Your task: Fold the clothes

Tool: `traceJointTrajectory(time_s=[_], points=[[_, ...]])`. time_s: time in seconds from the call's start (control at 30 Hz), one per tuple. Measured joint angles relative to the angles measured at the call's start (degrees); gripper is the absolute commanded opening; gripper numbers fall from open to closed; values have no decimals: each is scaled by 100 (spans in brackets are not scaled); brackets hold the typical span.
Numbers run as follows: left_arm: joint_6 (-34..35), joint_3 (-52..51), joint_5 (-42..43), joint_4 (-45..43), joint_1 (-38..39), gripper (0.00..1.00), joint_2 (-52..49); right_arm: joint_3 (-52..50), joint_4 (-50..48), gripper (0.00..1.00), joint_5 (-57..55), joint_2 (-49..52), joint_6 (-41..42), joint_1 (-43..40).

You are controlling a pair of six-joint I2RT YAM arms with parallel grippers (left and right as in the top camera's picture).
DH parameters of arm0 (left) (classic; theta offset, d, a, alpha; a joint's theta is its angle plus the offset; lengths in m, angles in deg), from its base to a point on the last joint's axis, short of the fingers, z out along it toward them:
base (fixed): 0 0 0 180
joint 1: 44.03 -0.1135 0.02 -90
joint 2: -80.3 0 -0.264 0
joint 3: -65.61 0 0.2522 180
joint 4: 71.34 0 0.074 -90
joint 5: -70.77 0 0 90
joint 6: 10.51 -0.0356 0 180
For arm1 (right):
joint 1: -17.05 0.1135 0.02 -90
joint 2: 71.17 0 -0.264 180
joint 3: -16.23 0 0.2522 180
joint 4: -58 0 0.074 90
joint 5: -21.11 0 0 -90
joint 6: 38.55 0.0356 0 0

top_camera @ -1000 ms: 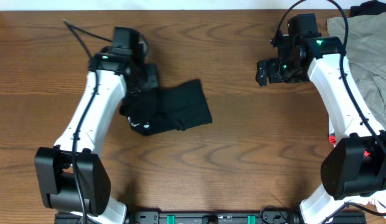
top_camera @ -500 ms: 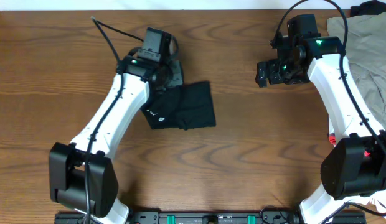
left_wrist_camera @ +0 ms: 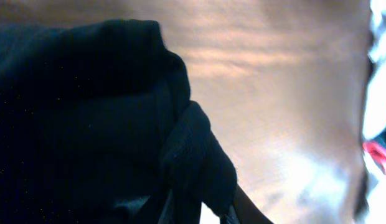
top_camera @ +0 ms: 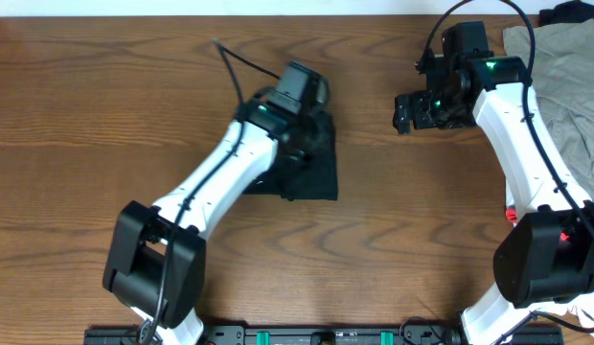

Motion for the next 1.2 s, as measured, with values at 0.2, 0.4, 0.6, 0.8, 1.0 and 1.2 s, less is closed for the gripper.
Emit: traceJointTrajectory(time_s=[0.2,0.4,0.6,0.8,1.0,1.2], points=[[-52,0,289,317,-79,27,31,0,-13,99,0,0,0,0],[-402,0,328,684,-748,30,649,0,-13,99,2,0,0,2],[-612,33,208,809,-1639,30,1746,0,-13,99,433,0,-177,9],[-629,33,107,1091,-1912,30,1797,0,11,86,1427,0,-857,249],[-629,-337,107,1108,-1873,31,1244,-131,-11,25,2103,0,-1506,927],[-629,-400,142,1141,-1871,30,271,-570,-496,35,2288,0,-1646,1552]])
